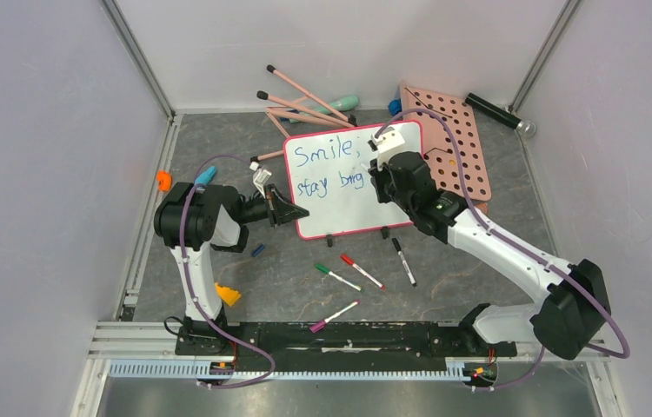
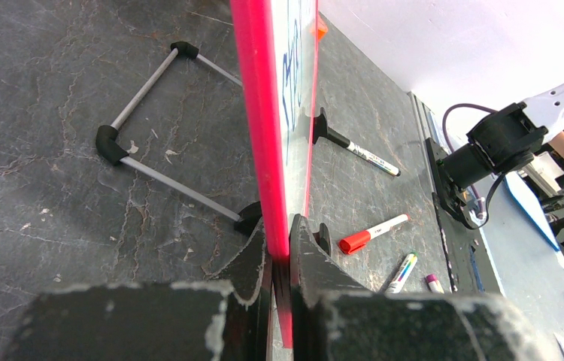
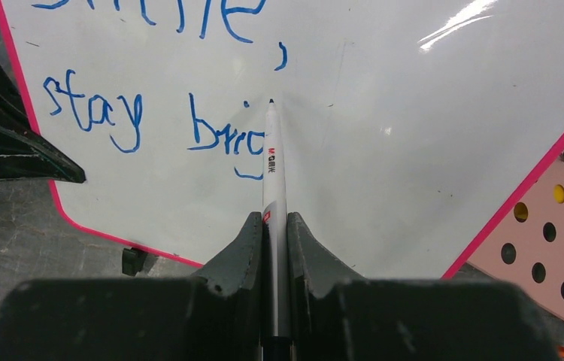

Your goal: Write a sentence on the whiteboard

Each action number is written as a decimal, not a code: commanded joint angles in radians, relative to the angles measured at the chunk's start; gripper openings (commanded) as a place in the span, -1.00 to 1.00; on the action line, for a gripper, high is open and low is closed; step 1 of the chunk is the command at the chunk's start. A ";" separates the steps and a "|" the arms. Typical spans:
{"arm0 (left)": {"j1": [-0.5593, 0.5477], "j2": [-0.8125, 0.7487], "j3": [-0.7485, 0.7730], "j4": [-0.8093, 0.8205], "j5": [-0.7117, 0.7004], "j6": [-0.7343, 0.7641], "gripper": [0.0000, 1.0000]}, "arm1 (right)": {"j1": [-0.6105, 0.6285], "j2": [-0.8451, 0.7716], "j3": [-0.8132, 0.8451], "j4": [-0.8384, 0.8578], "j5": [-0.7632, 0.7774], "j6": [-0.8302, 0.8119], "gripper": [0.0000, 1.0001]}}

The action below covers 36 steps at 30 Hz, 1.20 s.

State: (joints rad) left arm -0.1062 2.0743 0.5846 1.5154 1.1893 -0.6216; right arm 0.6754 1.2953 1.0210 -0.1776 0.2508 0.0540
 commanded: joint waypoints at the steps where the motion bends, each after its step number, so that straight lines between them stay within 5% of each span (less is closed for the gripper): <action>1: 0.010 0.055 -0.003 0.042 -0.054 0.251 -0.95 | -0.008 0.022 0.050 0.011 0.040 -0.014 -1.00; 26: 0.010 0.055 -0.002 0.042 -0.054 0.250 -0.95 | -0.021 -0.013 -0.101 0.034 -0.016 0.020 -1.00; 36: 0.011 0.055 -0.002 0.042 -0.054 0.250 -0.95 | -0.022 0.012 -0.031 0.022 0.020 0.001 -1.00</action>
State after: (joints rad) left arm -0.1062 2.0743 0.5846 1.5139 1.1873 -0.6220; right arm 0.6609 1.2991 0.9302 -0.1730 0.2413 0.0624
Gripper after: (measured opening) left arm 0.092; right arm 0.132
